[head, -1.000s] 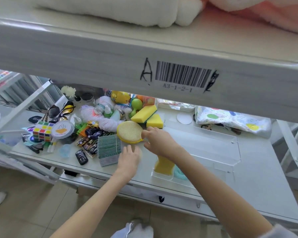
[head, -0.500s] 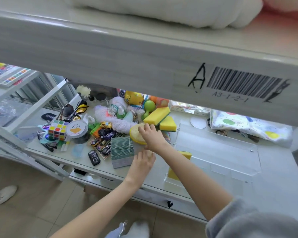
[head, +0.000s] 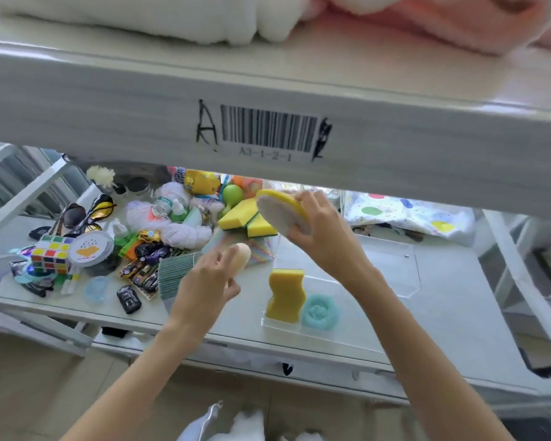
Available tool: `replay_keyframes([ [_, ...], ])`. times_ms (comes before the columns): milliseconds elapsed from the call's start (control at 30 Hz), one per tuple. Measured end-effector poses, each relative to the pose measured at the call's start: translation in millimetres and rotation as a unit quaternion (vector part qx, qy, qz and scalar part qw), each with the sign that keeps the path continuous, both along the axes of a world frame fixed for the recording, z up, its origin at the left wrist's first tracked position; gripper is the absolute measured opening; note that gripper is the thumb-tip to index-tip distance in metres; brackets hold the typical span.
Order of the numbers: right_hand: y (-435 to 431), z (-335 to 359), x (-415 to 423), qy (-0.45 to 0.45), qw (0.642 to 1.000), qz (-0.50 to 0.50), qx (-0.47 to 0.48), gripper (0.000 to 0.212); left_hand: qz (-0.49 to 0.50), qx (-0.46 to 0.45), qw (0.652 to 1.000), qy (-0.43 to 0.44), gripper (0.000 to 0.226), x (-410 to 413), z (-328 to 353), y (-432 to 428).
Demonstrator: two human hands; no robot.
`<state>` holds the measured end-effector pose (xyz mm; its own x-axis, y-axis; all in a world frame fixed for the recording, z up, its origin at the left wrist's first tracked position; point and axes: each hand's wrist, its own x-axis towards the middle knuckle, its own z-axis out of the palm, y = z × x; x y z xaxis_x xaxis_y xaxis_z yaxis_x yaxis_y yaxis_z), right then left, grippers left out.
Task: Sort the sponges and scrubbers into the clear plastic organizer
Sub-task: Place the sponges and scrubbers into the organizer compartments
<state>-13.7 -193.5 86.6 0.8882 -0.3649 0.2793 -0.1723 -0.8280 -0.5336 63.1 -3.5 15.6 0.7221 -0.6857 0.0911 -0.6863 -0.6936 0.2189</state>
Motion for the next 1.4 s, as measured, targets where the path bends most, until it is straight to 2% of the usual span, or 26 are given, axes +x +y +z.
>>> replay_keyframes([
  [100,-43,4,-64,0.051,0.995,-0.065,0.063,0.04,-0.081,-0.051,0.995,-0.019,0.064,-36,23,-26],
  [233,-79,-9,-134,0.138,0.978,-0.124,0.09,0.044,-0.188,-0.009,0.981,-0.04,0.073,-89,11,-84],
  [333,-95,-27,-168,0.179,0.967,-0.14,0.118,0.046,-0.224,0.003,0.974,0.021,0.07,-122,-12,-124],
  [467,-104,-58,-190,0.23,0.95,-0.134,0.163,0.047,-0.203,-0.004,0.973,0.11,0.069,-145,-37,-157],
  [600,-105,-80,-194,0.227,0.944,-0.156,0.183,0.043,-0.168,0.073,0.976,0.119,0.06,-146,-59,-168],
  [733,-102,-92,-184,0.214,0.94,-0.174,0.203,0.036,-0.154,0.069,0.978,0.124,0.051,-146,-65,-172],
  [900,-98,-98,-172,0.269,0.94,-0.154,0.144,0.032,-0.171,0.062,0.978,0.104,0.04,-147,-70,-172],
  [1100,-91,-107,-153,0.321,0.934,-0.146,0.052,0.029,-0.175,0.031,0.971,0.161,0.045,-143,-69,-166],
  [1267,-94,-111,-157,0.347,0.922,-0.169,0.028,0.032,-0.189,0.038,0.969,0.155,0.049,-141,-68,-163],
  [1400,-93,-97,-156,0.395,0.902,-0.171,-0.027,0.032,-0.208,0.05,0.962,0.17,0.057,-138,-63,-159],
])
